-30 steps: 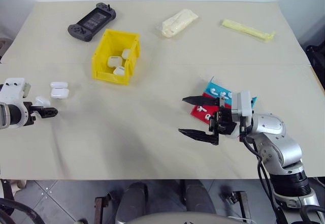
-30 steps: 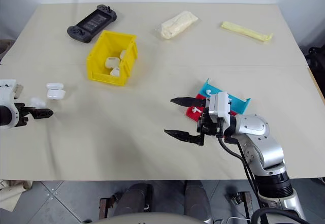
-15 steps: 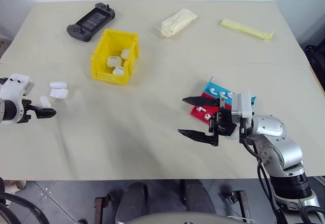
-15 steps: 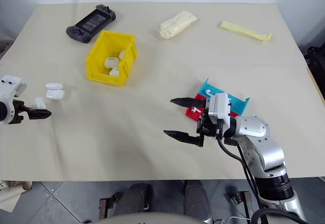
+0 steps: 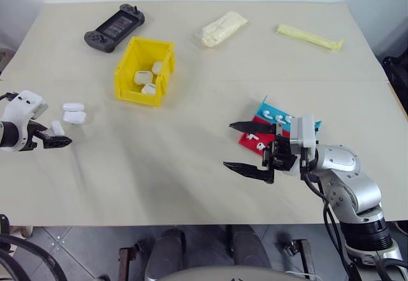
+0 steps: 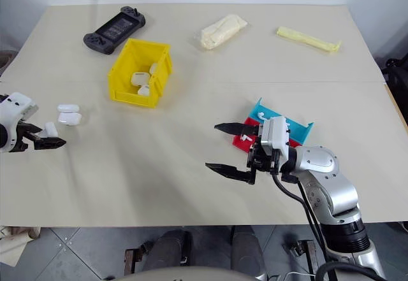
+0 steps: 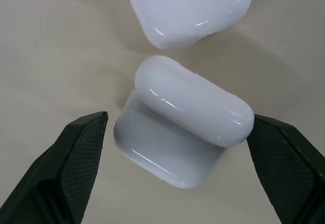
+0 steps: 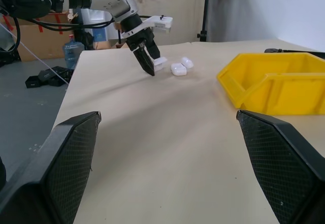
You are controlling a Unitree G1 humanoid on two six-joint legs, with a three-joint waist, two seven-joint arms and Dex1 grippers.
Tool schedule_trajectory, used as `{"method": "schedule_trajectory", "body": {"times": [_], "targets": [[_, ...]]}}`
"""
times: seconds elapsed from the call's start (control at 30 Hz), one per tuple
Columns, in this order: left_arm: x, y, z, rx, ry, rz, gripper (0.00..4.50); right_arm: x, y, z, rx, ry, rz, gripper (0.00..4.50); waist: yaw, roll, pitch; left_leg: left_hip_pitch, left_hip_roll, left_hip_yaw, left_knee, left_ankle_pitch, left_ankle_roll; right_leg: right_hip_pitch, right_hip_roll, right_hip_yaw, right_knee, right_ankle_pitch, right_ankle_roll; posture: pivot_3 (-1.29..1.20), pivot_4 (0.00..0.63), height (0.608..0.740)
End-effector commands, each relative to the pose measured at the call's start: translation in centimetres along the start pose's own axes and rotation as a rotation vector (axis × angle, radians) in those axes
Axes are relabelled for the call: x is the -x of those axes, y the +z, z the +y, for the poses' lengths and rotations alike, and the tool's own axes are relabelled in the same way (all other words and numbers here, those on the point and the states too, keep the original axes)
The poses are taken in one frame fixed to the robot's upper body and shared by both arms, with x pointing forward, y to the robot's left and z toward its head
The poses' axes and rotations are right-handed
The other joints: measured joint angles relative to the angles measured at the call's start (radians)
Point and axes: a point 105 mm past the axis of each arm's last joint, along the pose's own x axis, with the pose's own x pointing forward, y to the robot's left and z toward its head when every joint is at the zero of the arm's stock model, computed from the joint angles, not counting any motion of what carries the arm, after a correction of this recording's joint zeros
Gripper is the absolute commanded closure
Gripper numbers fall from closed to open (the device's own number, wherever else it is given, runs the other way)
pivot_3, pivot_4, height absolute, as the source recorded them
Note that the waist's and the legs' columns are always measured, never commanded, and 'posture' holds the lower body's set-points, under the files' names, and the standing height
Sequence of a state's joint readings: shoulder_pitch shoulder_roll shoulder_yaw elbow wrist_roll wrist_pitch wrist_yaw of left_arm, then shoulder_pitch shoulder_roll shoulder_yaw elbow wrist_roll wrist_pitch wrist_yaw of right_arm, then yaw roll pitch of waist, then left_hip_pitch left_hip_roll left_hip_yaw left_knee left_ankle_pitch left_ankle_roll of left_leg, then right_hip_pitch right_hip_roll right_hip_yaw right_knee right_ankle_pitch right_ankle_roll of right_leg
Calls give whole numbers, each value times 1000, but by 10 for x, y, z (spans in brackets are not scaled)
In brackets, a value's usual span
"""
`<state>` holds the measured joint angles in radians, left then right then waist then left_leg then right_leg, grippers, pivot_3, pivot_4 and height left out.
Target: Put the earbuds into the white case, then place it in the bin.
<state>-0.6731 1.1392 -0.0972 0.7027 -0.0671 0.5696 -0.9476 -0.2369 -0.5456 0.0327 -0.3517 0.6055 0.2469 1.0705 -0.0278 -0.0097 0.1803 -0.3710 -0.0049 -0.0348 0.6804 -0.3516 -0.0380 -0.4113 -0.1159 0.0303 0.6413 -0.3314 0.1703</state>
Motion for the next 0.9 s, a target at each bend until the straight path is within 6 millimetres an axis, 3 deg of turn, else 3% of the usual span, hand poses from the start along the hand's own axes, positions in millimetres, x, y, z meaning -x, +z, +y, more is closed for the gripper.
{"method": "schedule_trajectory", "body": {"times": [0.03, 0.2, 0.4, 0.57, 0.7, 0.77, 0.9], "targets": [[0, -11, 4, -3, 2, 31, 63, 1, 13, 0, 44, 4, -19, 0, 0, 0, 0, 0, 0, 0, 0, 0, 0, 0, 0, 0, 0, 0, 0, 0, 150, 740], [4, -15, 5, 45, 14, 10, 63, 0, 12, 1, 39, 7, -19, 0, -5, 0, 0, 1, 0, 2, 0, 0, 0, -1, 0, 0, 1, 0, 0, 0, 150, 740], [19, -8, -7, 118, 15, -179, 63, -1, 9, 3, 21, 23, -21, 0, -10, 0, 0, 1, 2, -1, 0, -1, 1, -3, -1, 0, 2, 0, 0, 0, 150, 740], [33, -22, -17, 140, 28, -276, 63, -2, 9, 1, 19, 32, -22, 0, -3, 0, 0, 0, 2, -5, 0, -1, 1, -3, -2, 0, 1, 0, 0, 0, 150, 740], [47, -50, -45, 158, -13, -377, 63, -4, 8, 1, 9, 50, -23, 0, -4, 0, 0, 1, 2, -4, 0, -2, 1, -3, -3, 0, 1, 0, -1, 0, 150, 740], [46, -59, -49, 160, 0, -363, 63, -4, 9, 1, 7, 55, -25, 0, 1, 0, 0, 1, 2, -5, 0, -3, 1, -3, -3, -1, 0, 0, -1, 0, 150, 740], [46, -61, -61, 179, -31, -365, 63, -5, 9, -1, 9, 64, -25, 0, 12, -2, -1, 1, 2, -7, 1, -3, 1, 0, -2, -3, -5, 1, -1, 0, 150, 740]]}}
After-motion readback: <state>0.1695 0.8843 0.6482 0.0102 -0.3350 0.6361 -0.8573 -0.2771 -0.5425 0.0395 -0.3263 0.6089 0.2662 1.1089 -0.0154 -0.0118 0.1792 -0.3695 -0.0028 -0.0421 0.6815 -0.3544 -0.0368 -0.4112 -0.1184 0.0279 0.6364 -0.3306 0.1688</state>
